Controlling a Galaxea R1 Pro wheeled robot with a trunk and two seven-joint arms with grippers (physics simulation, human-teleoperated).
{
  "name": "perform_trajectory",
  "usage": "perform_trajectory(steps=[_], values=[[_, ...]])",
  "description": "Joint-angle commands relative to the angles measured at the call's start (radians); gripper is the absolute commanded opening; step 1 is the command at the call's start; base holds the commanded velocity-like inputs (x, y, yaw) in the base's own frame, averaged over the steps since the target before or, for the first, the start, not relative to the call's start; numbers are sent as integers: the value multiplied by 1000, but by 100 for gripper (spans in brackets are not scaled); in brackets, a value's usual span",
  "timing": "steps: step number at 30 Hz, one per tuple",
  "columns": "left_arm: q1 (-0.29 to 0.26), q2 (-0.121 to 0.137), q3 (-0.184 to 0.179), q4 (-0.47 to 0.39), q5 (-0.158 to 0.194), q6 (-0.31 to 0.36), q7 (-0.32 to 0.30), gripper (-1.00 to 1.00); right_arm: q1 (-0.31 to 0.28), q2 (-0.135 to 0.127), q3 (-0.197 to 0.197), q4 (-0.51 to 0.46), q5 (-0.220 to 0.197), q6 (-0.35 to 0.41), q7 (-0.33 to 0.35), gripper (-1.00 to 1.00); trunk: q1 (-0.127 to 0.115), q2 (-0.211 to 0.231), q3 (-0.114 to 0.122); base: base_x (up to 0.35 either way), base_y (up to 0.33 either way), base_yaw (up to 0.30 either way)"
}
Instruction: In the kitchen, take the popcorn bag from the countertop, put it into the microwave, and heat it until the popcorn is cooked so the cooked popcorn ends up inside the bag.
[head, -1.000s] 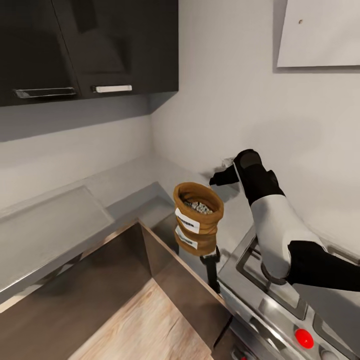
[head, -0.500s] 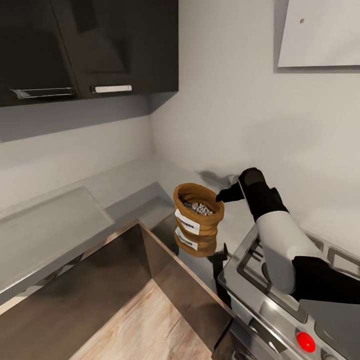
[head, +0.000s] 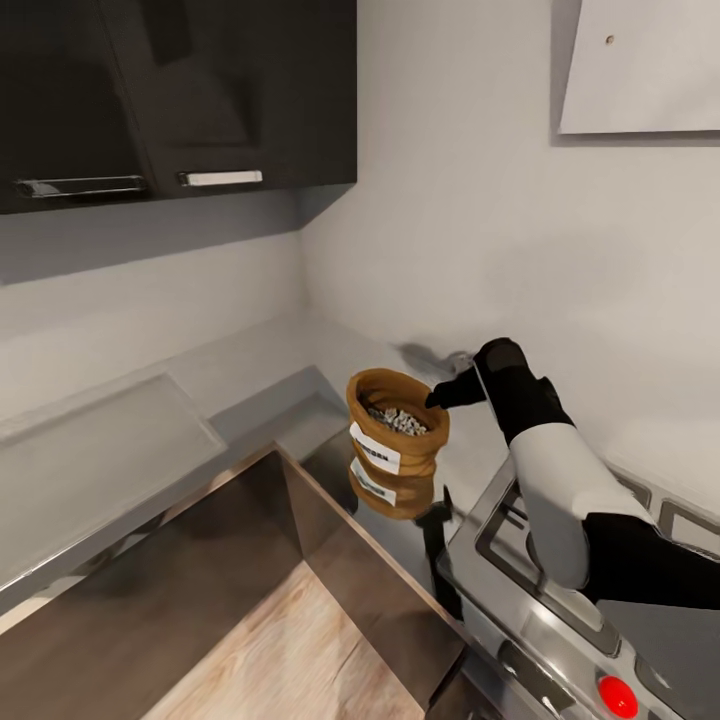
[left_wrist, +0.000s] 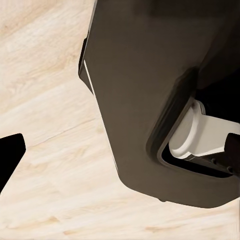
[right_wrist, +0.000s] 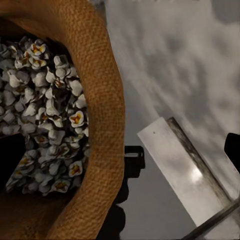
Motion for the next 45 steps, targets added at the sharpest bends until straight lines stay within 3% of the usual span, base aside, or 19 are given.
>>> perform_trajectory(steps=[1, 12, 22, 33, 40, 41, 45], values=[[0, 0, 0, 0, 4, -3, 1, 100, -1, 1, -5, 1, 11, 2, 9, 100, 1, -2, -2, 205, 0, 0], [0, 0, 1, 0, 4, -3, 1, 100, 18, 1, -5, 12, 11, 2, 9, 100, 1, -2, -2, 23, 0, 0], [0, 0, 1, 0, 5, -3, 1, 100, 27, -2, -5, 29, 11, 2, 64, 100, 1, -2, -2, 0, 0, 0], [0, 0, 1, 0, 5, -3, 1, 100, 27, -6, -7, 76, 9, -71, 65, 100, 1, -2, -2, 0, 0, 0], [0, 0, 1, 0, 5, -3, 1, 100, 27, -6, -7, 96, 8, -79, 64, 100, 1, -2, -2, 0, 0, 0], [0, 0, 1, 0, 5, -3, 1, 100, 27, -6, -7, 99, 8, -80, 63, -100, 1, -2, -2, 0, 0, 0], [0, 0, 1, 0, 5, -3, 1, 100, 27, -7, -7, 117, 9, -82, 60, -100, 1, -2, -2, 0, 0, 0]])
